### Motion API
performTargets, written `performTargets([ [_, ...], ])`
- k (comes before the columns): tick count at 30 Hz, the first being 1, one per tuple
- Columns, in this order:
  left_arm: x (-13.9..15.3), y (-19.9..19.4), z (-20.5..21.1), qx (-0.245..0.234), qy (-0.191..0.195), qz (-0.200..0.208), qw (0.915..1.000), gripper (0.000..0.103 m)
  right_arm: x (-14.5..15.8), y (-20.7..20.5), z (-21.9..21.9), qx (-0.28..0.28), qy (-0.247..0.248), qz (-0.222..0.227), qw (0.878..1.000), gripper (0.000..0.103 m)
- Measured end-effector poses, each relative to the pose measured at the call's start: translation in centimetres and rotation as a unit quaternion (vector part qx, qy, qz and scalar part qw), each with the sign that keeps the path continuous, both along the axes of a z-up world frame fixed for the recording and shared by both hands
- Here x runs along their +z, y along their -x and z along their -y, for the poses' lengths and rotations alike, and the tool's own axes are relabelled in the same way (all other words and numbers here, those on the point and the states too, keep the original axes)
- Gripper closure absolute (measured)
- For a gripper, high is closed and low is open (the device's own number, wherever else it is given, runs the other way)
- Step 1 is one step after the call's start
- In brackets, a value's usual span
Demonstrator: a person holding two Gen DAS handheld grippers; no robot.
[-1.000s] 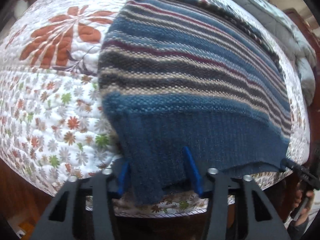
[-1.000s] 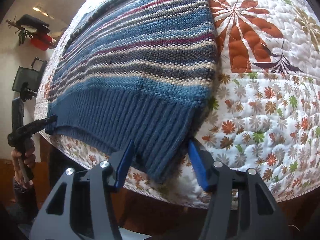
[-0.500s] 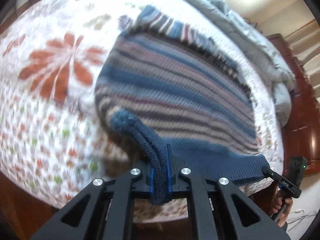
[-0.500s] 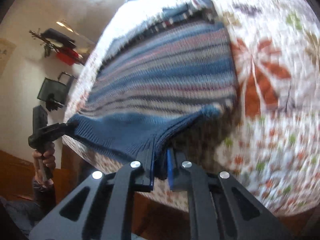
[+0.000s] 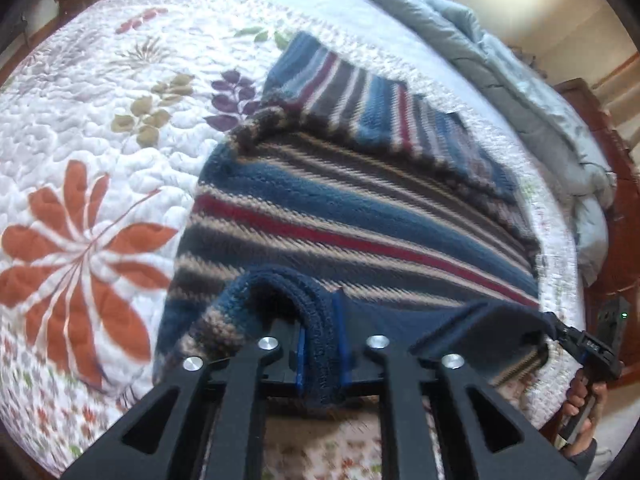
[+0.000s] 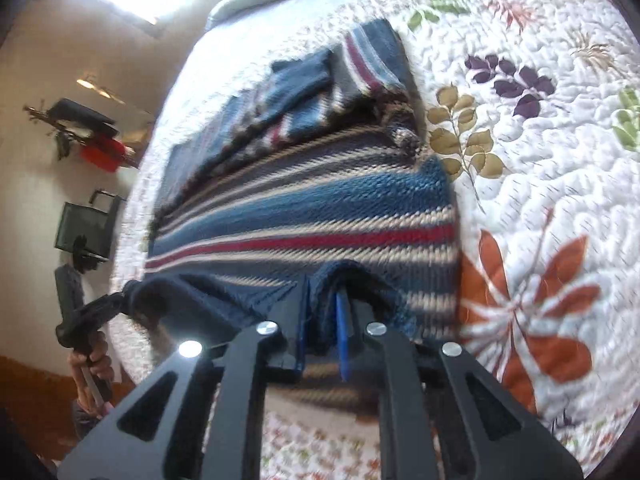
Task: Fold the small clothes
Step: 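Lift the hem with both tools, fold it toward the collar, and release, then grasp the folded hem edge with both tools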
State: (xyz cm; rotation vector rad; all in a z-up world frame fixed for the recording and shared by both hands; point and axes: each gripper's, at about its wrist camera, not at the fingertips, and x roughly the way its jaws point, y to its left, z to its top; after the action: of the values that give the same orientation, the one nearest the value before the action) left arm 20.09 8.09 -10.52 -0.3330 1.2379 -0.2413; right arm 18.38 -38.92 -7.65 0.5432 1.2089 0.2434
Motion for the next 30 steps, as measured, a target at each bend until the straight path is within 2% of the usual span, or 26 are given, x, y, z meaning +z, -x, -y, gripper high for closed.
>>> performTargets([
  [1,-0.5,-0.4,-0.2,0.000,0.007,-0.006,1.0000,0.083,-0.5,-0.3,0.0,-0.001,-0.001,-0.008,1.000,0.086],
  [3,-0.7,-0.6,-1.0,0.006,0.026,-0.017,0.9995,0.075,-0.6,-0.4,0.2,0.000,-0.008,-0.010,1.000,0.085],
  [5,-0.1,-0.2,-1.9,0.011,0.022,-0.012,0.9996,0.058,0.0,0.0,0.4,0.010,-0.008,-0.005,1.000,0.081],
  [6,0.7,0.3,-2.4,0.010,0.009,0.004,0.9999,0.057,0.6,0.3,0.6,0.014,-0.005,-0.002,1.000,0.077],
  [7,1.2,0.6,-2.6,0.008,-0.006,0.014,0.9999,0.052,1.2,0.6,0.8,0.009,0.009,0.004,1.000,0.054],
  [8,1.8,0.9,-2.8,0.007,-0.023,0.024,0.9994,0.044,1.8,0.6,1.0,0.002,0.031,0.012,0.999,0.037],
  [9,2.7,1.5,-3.0,0.007,-0.045,0.043,0.9981,0.043,3.0,0.9,1.4,-0.003,0.064,0.031,0.997,0.038],
  [10,3.3,1.6,-3.0,0.005,-0.061,0.053,0.9967,0.043,3.6,0.9,1.5,-0.002,0.076,0.039,0.996,0.041],
  [13,4.4,2.0,-2.2,-0.019,-0.095,0.078,0.9923,0.042,5.2,1.2,1.0,0.020,0.086,0.056,0.995,0.041],
  [17,4.4,1.2,-0.6,-0.044,-0.119,0.089,0.9879,0.038,5.5,0.7,-1.3,0.070,0.111,0.065,0.989,0.039],
  [21,3.1,-0.6,1.1,-0.071,-0.142,0.083,0.9838,0.037,3.3,-1.3,-2.6,0.111,0.118,0.042,0.986,0.036],
  [26,1.2,-2.3,3.1,-0.115,-0.180,0.075,0.9741,0.037,0.9,-3.5,-2.7,0.122,0.129,0.018,0.984,0.036],
  [30,-0.1,-3.3,4.0,-0.141,-0.182,0.065,0.9708,0.037,-0.8,-4.6,-3.0,0.144,0.123,0.006,0.982,0.036],
])
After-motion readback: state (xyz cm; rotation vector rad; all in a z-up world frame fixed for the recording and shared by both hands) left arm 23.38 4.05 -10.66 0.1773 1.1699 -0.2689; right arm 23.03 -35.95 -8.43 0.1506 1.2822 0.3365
